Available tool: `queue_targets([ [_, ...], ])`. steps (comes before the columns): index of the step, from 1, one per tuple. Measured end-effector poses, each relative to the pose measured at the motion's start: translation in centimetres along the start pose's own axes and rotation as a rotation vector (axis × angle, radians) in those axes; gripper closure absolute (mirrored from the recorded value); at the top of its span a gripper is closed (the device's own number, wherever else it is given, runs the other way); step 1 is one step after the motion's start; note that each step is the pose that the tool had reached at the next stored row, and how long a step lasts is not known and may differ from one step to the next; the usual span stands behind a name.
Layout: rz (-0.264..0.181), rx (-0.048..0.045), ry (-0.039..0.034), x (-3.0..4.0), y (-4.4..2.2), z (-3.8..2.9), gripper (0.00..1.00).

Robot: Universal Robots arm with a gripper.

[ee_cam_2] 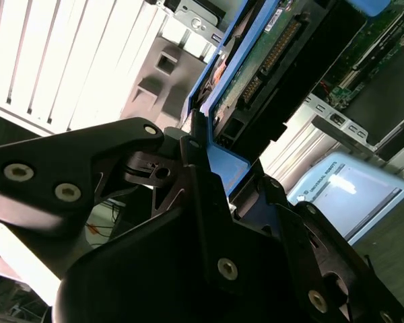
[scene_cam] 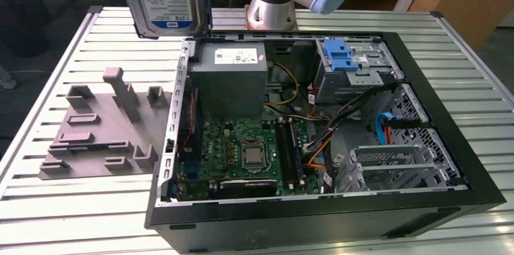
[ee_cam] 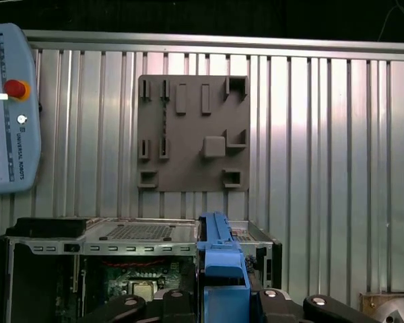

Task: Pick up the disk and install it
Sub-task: 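Pick up the disk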

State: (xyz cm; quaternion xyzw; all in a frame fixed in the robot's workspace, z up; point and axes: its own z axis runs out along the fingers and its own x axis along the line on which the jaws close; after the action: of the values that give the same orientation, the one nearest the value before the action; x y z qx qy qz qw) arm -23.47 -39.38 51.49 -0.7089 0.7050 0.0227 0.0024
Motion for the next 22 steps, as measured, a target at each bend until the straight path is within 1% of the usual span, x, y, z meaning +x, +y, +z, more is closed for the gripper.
queue_targets([
  [3,0.000,-0.0001,0.0001,0.42,-0.27,-0.02,0.64],
  [5,0.000,-0.0001,0.0002,0.60,-0.83,-0.03,0.64],
  [7,0.000,-0.0001,0.0001,0.73,-1.63,-0.05,0.64],
  [10,0.000,-0.0001,0.0001,0.92,-2.99,-0.09,0.64],
  [13,0.000,-0.0001,0.0001,1.10,-4.11,-0.11,0.64],
  [15,0.000,-0.0002,0.0002,1.23,-4.72,-0.12,0.64],
  [18,0.000,0.0000,0.0000,1.53,-5.39,-0.11,0.64],
  [20,0.000,0.0000,0.0000,1.92,-5.57,-0.09,0.64],
  [22,0.000,0.0000,0.0001,2.48,-5.66,-0.05,0.64],
])
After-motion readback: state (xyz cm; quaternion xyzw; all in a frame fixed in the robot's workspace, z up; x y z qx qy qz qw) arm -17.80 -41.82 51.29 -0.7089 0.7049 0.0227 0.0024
